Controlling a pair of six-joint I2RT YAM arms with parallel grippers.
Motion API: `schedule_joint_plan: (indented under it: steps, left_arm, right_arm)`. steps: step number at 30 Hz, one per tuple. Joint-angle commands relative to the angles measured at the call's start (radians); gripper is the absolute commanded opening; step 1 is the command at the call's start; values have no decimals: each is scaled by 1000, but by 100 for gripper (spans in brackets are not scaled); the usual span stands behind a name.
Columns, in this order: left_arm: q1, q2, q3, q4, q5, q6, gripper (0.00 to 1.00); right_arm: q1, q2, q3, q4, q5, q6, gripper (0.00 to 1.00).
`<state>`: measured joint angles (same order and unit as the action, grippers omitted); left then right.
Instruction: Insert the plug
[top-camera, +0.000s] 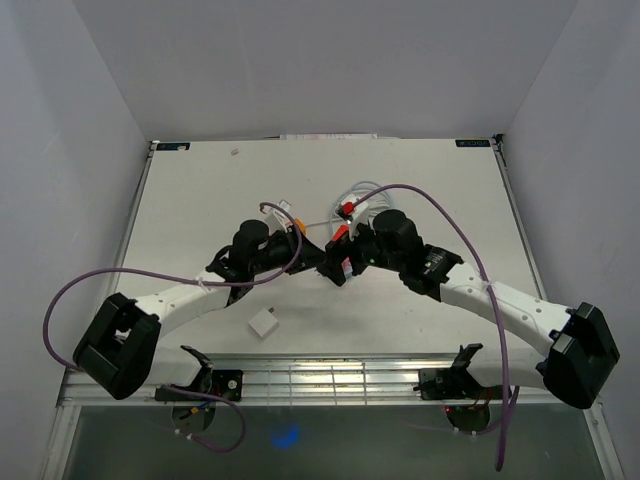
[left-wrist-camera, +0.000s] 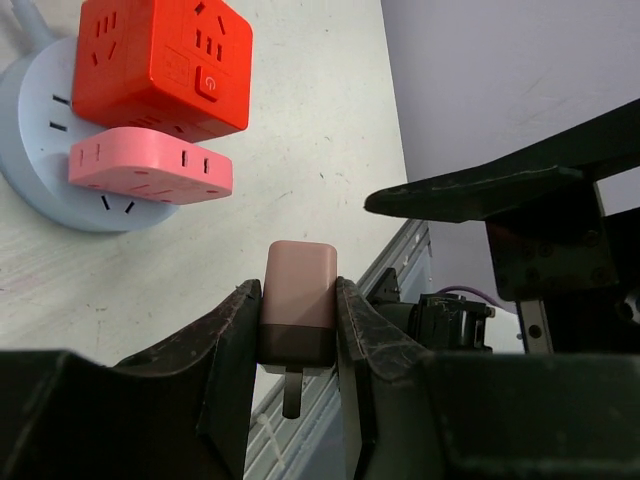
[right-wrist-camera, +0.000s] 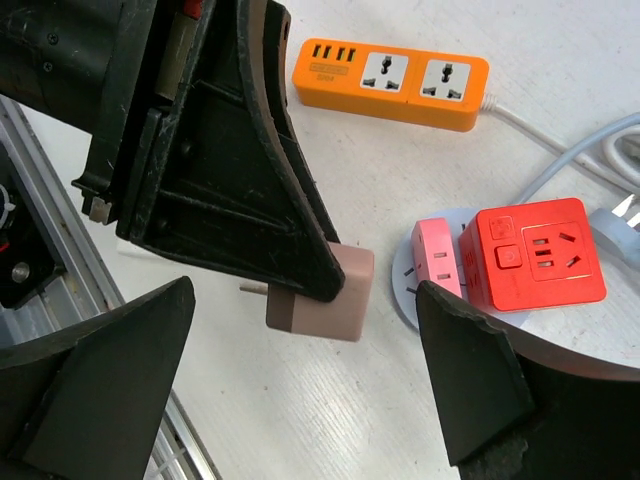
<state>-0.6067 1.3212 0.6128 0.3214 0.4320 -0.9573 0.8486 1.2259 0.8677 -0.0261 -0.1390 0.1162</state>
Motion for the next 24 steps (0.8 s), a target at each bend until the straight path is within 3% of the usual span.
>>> schedule_joint_plan:
  steps: [1, 4, 5, 11, 17, 24]
  left_arm:
    - [2, -83, -22, 15, -26, 99, 0]
    - [4, -137, -38, 18, 3, 207, 0]
    - [4, -154, -44, 19, 4, 225, 0]
    - [7, -277, -94, 77, 70, 344, 0]
    - [13, -295, -87, 106, 265, 371, 0]
    - [13, -293, -88, 160, 390, 359, 0]
  right_arm:
    - [-16, -65, -3, -20, -24, -6, 96]
    - [-35, -94, 14, -69, -50, -4, 100]
    - [-42, -100, 22, -80, -63, -4, 92]
    - [-103, -120, 39, -97, -294, 16, 85]
    - [-186, -135, 10, -57, -491, 23, 72]
    - [-192, -132, -9, 55, -681, 57, 72]
